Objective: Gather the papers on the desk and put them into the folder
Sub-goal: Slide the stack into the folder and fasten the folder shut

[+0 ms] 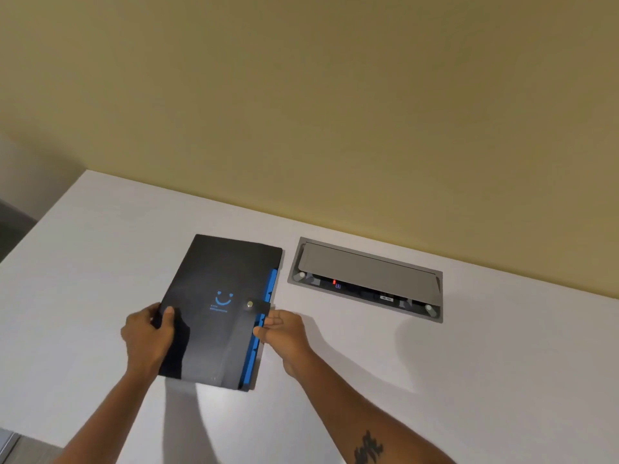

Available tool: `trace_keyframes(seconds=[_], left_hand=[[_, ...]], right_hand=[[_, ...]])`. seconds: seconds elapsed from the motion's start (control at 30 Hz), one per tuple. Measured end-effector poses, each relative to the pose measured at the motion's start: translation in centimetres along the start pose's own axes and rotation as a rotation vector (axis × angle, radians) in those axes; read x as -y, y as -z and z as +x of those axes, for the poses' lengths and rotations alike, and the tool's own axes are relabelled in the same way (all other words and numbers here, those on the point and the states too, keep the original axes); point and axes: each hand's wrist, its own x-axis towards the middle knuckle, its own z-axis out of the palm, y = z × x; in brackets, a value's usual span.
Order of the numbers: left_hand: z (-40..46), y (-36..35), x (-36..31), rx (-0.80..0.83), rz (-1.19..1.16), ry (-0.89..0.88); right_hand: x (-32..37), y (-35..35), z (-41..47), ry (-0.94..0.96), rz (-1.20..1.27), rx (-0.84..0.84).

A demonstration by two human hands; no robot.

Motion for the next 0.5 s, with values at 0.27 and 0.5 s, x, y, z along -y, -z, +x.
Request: trace_keyframes(seconds=[0.27,0.5], left_hand=[[7.4,-3.6,-4.2,0.091,0.017,-0.072],[8.4,-4.5,-5.7,0.137,0.104,-0.063]], right_hand=[[3.5,0.4,5.4,0.068,0.024,-0.089],[3.8,1.3,5.2,0.104,0.047,-0.080]])
